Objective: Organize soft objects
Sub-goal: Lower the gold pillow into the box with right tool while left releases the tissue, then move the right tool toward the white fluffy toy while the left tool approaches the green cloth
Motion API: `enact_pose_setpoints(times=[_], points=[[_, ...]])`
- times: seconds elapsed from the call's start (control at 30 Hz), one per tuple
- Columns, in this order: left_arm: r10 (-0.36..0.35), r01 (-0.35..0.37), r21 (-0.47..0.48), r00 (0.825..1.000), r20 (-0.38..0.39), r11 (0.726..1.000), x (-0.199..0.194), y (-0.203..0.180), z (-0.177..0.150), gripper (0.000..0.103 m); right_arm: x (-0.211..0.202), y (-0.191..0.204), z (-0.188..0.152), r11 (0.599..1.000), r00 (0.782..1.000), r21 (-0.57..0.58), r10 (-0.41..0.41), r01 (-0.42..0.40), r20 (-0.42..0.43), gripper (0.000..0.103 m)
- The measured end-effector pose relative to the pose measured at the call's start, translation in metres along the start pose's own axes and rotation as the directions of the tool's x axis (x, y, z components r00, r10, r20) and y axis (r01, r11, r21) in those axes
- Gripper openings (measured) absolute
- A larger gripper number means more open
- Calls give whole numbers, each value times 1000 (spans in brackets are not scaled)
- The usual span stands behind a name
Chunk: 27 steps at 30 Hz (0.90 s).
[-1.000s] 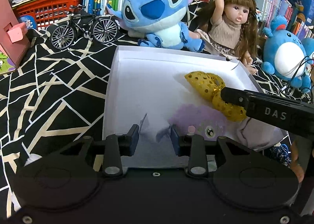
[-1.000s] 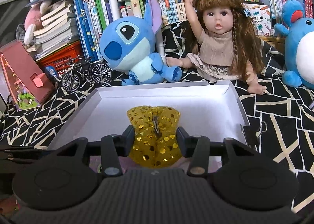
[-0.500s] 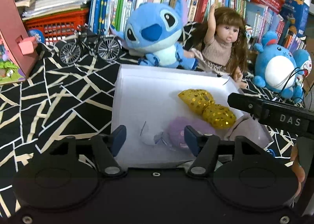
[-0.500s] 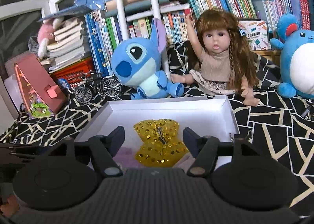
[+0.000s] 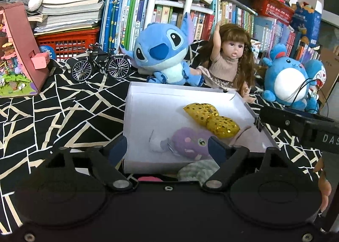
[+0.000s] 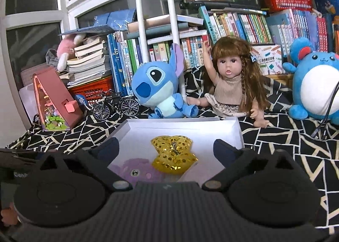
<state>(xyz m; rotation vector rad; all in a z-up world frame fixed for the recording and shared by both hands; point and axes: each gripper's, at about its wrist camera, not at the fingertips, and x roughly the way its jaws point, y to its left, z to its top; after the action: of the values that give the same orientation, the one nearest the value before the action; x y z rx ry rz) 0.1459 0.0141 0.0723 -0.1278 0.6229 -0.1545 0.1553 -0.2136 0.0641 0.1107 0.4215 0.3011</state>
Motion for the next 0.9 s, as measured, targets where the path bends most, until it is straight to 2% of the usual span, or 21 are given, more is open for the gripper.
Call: enact_pose_setpoints(times=[0.4, 0.9], points=[[3, -2, -7, 998, 59, 1000, -28, 8, -26, 92, -27, -1, -20, 999, 999, -37, -28, 29, 25, 103], [34, -31, -38, 995, 89, 999, -43, 18, -66, 93, -51, 8, -54, 996, 999, -78, -28, 31, 33, 103]])
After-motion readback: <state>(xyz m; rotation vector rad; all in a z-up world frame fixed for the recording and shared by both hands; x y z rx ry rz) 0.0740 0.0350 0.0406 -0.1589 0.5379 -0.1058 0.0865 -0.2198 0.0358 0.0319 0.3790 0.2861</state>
